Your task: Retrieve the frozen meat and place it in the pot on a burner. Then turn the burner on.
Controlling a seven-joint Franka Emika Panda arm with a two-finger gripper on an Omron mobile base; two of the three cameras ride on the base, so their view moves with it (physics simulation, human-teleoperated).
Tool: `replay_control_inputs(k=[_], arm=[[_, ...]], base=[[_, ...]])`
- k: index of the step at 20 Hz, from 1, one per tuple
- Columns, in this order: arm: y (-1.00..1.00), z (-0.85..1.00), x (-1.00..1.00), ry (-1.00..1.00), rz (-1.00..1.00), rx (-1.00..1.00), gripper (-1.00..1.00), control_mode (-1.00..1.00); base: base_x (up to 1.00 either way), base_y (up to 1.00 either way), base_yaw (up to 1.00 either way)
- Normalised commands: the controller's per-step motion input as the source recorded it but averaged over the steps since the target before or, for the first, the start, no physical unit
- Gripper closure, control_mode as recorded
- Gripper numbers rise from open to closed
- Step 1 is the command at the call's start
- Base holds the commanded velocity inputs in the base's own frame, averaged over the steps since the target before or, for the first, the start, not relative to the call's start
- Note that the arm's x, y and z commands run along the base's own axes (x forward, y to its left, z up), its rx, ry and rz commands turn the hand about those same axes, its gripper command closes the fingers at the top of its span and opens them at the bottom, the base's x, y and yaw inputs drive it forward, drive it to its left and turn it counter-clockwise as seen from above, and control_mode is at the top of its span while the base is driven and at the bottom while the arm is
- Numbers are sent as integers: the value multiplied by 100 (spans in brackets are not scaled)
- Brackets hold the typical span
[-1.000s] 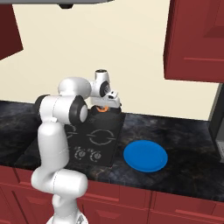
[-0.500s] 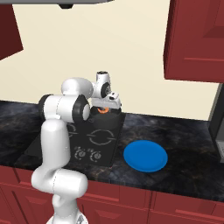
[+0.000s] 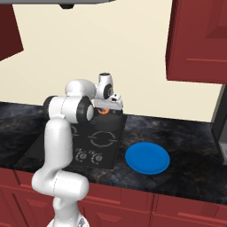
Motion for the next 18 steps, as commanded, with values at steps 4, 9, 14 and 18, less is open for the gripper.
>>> replay_control_inputs(k=[4,9,14,18], arm=[[0,0,15,0,0,0,-100,-100],[-3,2,0,0,0,13,-100,-100],[-2,16,0,0,0,28,-100,-100],[0,17,14,7,0,9,-100,-100]], base=[[0,0,0],[0,0,0],[0,0,0],[0,0,0]])
